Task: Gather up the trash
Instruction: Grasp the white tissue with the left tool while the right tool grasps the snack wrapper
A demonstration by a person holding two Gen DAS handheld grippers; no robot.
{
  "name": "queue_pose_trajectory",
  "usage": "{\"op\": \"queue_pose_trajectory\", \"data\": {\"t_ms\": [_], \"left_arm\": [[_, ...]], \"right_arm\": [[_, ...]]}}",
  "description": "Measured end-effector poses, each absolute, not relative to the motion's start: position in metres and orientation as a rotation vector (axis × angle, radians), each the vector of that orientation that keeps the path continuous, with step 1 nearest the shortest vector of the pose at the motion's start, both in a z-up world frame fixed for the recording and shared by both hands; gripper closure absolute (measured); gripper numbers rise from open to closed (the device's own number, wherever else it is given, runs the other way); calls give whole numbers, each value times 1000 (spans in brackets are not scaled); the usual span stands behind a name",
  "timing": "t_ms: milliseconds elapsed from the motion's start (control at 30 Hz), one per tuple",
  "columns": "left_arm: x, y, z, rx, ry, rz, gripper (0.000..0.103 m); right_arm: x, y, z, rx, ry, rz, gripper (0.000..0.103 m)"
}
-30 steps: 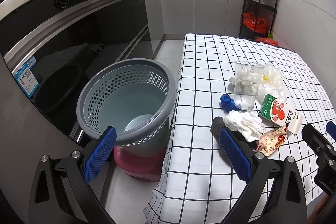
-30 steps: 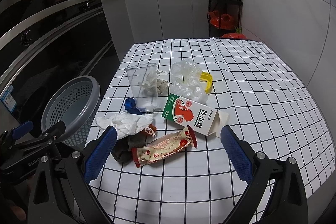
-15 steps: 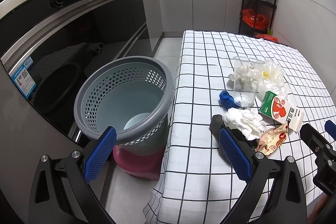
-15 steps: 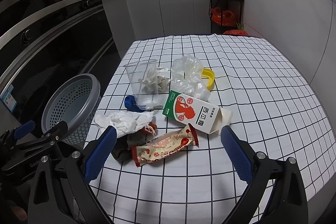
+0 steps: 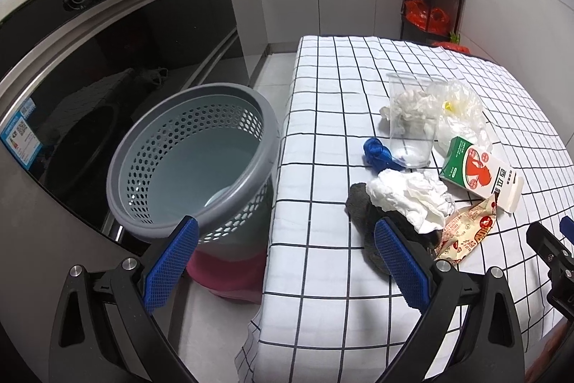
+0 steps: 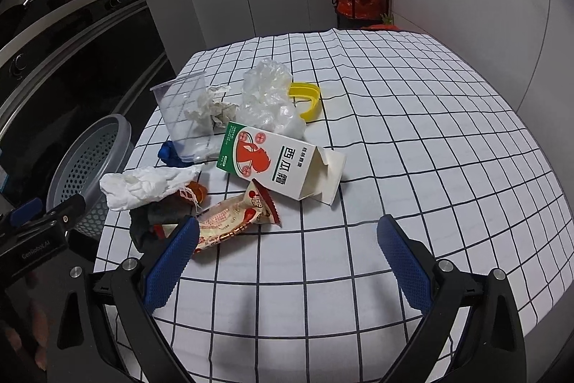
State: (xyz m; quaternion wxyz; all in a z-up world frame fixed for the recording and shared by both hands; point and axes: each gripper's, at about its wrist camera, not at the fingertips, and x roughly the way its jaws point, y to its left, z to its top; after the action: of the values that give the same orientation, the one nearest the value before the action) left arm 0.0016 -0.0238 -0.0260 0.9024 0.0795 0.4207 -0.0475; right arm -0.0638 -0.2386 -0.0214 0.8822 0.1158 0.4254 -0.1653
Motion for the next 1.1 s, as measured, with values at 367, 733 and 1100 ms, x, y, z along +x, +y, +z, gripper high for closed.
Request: {"op": "queue_pose_trajectory", "data": {"t_ms": [367,733,1100], "left_arm": [[10,-24,-43,173,901,-88,6],[13,-17,-51,163,918,-82,7],[12,-15,-51,153,920,-85,7]], "right_arm": [[-38,-227,-46,247,951,-300,8],[-21,-219,-70,286,1009,-337,8],[-9,-222,-82,322,1026,-348,29]]}}
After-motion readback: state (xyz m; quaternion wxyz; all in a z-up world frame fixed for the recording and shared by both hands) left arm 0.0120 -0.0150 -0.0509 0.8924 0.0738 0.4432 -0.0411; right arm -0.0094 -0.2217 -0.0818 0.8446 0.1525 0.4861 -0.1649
